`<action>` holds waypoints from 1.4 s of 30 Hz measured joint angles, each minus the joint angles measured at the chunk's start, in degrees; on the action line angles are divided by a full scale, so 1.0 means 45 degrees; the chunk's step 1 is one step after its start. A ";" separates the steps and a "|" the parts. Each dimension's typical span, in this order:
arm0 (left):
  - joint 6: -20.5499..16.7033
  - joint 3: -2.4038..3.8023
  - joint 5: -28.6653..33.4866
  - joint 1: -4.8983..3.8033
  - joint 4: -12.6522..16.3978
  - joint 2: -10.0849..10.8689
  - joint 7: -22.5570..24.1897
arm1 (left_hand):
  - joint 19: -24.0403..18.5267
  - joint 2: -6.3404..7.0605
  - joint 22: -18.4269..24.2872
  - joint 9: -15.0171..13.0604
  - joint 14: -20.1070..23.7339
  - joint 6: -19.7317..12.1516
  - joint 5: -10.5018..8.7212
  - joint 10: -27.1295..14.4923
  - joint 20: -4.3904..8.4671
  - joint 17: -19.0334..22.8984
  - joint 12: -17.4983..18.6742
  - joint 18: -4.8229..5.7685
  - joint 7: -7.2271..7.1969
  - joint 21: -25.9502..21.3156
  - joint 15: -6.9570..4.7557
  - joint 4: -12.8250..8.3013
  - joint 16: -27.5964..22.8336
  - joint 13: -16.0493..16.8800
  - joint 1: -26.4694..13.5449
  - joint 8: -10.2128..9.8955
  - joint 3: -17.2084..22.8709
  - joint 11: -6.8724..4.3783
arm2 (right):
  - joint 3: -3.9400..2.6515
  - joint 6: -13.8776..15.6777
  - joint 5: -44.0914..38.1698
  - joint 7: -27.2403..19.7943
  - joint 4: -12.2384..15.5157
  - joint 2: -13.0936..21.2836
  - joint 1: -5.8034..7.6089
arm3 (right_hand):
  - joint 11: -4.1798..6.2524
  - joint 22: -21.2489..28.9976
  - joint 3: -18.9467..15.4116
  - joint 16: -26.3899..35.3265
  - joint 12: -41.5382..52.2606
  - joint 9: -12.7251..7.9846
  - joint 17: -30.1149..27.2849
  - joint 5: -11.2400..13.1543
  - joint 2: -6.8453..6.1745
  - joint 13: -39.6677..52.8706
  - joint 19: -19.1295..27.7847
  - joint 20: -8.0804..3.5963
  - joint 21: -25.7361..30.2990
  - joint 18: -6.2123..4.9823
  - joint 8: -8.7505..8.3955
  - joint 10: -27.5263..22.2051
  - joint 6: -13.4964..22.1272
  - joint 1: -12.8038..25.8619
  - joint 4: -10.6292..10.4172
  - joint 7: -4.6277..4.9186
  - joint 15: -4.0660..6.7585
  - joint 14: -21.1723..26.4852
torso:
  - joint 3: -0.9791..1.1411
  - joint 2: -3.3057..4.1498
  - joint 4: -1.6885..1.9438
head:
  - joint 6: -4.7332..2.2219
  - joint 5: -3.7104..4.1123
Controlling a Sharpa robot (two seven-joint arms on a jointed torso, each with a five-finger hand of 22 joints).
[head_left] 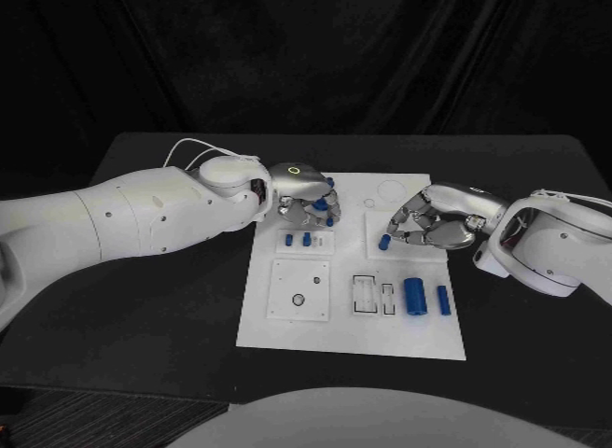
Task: Assemble the parts on the task board
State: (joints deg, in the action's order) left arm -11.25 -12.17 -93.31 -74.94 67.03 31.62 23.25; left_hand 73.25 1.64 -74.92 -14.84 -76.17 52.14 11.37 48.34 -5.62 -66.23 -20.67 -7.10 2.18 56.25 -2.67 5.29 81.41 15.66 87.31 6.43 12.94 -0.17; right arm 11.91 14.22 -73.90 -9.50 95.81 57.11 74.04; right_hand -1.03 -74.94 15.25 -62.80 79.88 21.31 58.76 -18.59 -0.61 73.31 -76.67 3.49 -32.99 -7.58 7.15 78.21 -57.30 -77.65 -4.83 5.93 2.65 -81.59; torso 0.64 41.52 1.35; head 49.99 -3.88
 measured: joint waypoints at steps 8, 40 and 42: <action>-0.0012 0.0021 -0.0001 0.0145 -0.0194 -0.0156 -0.0011 | -0.0003 0.0040 0.0001 0.0018 0.0046 0.0420 0.0051 0.0593 0.0096 0.0122 0.0383 0.0001 0.0074 0.0096 -0.0045 -0.0137 0.0000 -0.0179 0.0040 0.0017 0.0646 0.0036 | 0.0000 0.0029 0.0007 -0.0013 0.0070 0.0089 0.0000 | 0.0000 0.0001 -0.0003 0.0001 0.0000 -0.0002 0.0003 0.0000 0.0000 -0.0001 0.0000 0.0000 0.0000 0.0000 0.0000 0.0000 0.0000 0.0000 -0.0003 0.0000 0.0000 0.0000 | -0.0001 -0.0001 0.0004 | 0.0000 0.0011; -0.0839 0.0000 0.0002 -0.0152 0.1083 0.1027 -0.0208 | 0.0414 0.0221 0.0002 0.0050 -0.0185 0.1035 -0.0755 0.1842 0.0230 0.0304 0.1203 0.0000 0.0264 0.0887 0.0048 -0.0240 -0.0064 -0.0495 0.0014 -0.0053 0.1066 0.0161 | 0.0000 0.0065 0.0064 -0.0001 0.0168 0.0330 0.0000 | -0.0001 0.0005 -0.0035 0.0001 0.0000 0.0005 -0.0002 -0.0001 -0.0001 -0.0003 -0.0048 -0.0048 0.0000 -0.0001 0.0000 -0.0001 0.0000 -0.0001 -0.0035 0.0000 0.0000 0.0000 | 0.0001 0.0005 0.0017 | 0.0001 0.0060; -0.0840 0.0008 0.0001 -0.0329 0.1257 0.1197 -0.0270 | 0.0413 0.0220 0.0002 0.0070 -0.0185 0.1035 -0.0788 0.1842 0.0230 0.0338 0.1234 0.0000 0.0264 0.0871 0.0048 -0.0189 -0.0101 -0.0517 0.0014 -0.0053 0.1014 0.0162 | 0.0000 0.0065 0.0066 0.0001 0.0161 0.0331 0.0000 | -0.0001 0.0005 -0.0036 0.0001 0.0000 0.0005 -0.0007 0.0013 -0.0001 -0.0003 -0.0048 -0.0048 0.0000 -0.0001 0.0000 -0.0001 0.0000 -0.0001 -0.0035 0.0000 0.0000 0.0000 | 0.0002 0.0004 0.0026 | 0.0001 0.0060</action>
State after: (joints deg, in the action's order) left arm -15.03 -12.13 -93.31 -76.42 72.69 37.01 22.03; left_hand 75.11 2.63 -74.91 -14.53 -77.00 56.80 7.82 56.63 -4.59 -64.71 -15.11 -7.10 3.37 60.17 -2.45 4.44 80.96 13.33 87.37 6.19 17.50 0.56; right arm 11.91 14.52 -73.60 -9.49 96.53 58.60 74.04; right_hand -1.03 -74.92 15.09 -62.79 79.88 21.33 58.73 -18.53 -0.61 73.30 -76.89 3.27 -32.99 -7.58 7.15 78.21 -57.30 -77.66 -4.98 5.94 2.65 -81.59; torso 0.65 41.54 1.46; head 49.99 -3.61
